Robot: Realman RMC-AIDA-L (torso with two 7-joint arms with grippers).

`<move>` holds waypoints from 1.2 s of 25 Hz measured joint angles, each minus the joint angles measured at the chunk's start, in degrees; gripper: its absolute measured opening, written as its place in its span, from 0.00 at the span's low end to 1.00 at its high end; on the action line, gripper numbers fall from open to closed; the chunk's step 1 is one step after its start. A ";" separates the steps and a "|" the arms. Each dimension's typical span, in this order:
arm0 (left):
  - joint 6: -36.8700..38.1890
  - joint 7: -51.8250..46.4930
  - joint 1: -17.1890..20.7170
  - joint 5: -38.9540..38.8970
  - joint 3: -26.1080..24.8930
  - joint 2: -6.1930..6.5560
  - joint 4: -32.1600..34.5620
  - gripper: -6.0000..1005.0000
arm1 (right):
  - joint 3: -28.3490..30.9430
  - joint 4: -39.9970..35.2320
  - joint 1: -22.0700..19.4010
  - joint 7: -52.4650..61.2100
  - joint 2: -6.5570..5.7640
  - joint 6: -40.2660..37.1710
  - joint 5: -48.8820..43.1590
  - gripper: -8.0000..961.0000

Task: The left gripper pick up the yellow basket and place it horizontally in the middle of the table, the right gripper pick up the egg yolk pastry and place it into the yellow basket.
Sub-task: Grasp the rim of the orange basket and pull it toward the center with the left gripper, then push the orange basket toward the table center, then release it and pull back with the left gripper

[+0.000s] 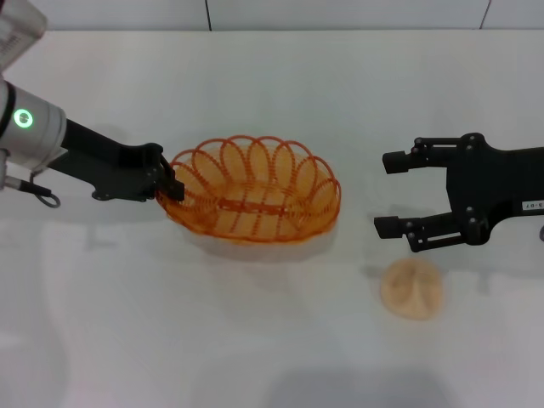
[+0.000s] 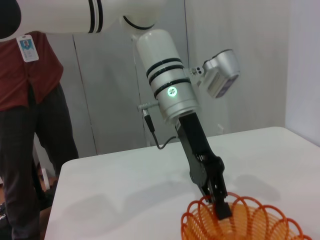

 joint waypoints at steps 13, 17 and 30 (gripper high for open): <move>-2.97 0.21 -0.61 1.28 1.33 -0.27 -1.98 0.14 | -0.05 0.09 0.19 -0.54 0.00 -1.20 0.59 0.86; -4.06 0.23 -0.82 1.82 1.47 -0.46 -2.93 0.14 | -0.05 0.11 0.18 -0.60 0.00 -1.39 0.63 0.86; -7.31 0.81 -1.14 2.17 1.85 -1.15 -5.59 0.16 | -0.04 0.61 0.11 -1.02 -0.01 -2.01 0.68 0.86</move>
